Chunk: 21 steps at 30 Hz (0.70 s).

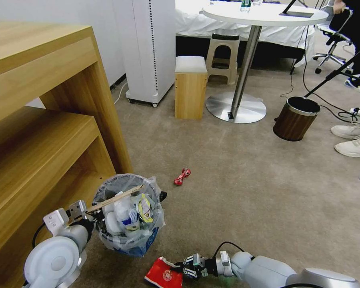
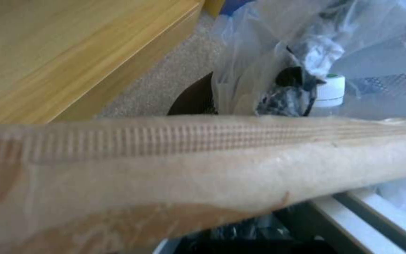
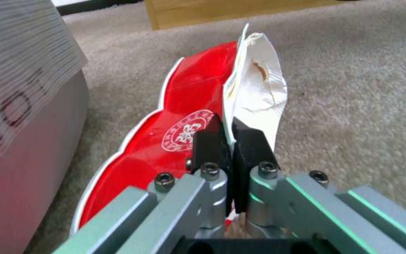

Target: Pick up the trash bin and place the garbage on the floor into it.

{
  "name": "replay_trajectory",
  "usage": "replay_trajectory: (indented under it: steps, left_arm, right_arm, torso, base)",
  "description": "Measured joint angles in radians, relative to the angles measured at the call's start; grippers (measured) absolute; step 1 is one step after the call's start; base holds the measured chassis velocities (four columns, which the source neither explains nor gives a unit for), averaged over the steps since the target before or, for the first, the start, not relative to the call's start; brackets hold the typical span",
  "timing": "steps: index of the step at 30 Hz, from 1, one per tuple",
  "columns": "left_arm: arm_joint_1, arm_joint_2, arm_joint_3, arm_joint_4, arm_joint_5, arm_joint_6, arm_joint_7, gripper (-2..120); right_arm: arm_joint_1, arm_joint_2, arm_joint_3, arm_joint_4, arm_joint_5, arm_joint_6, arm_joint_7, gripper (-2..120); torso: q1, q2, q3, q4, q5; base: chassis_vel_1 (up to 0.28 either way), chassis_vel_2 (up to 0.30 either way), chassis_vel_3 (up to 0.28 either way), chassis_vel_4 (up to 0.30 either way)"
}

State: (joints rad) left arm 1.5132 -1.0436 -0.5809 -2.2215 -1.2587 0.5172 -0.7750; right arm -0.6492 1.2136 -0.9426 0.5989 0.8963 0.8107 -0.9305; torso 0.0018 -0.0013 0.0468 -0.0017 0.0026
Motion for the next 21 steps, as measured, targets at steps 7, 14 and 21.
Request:
replay_trajectory:
  steps: [7,14,21]
  left_arm:
    - [-0.002,0.005,0.006,0.011,0.003,0.000,0.003,0]
    - [-0.007,0.019,0.017,0.032,0.005,-0.002,0.005,0]
    - [-0.015,0.030,0.042,0.051,0.010,-0.002,0.005,0]
  right_arm:
    - [-0.018,-0.074,0.062,0.074,0.005,-0.001,0.015,0]
    - [-0.061,-0.235,0.200,0.291,0.032,-0.001,0.085,0]
    - [-0.157,-0.396,0.401,0.525,0.041,-0.001,0.095,0]
  torso:
    - [0.000,0.000,0.000,0.0000,0.0000]
    - [0.000,0.000,0.000,-0.0001,-0.0004]
    - [0.000,0.000,0.000,-0.0003,-0.0002]
  base:
    - [0.000,0.000,0.000,0.000]
    - [0.000,0.000,0.000,0.000]
    - [0.000,0.000,0.000,0.000]
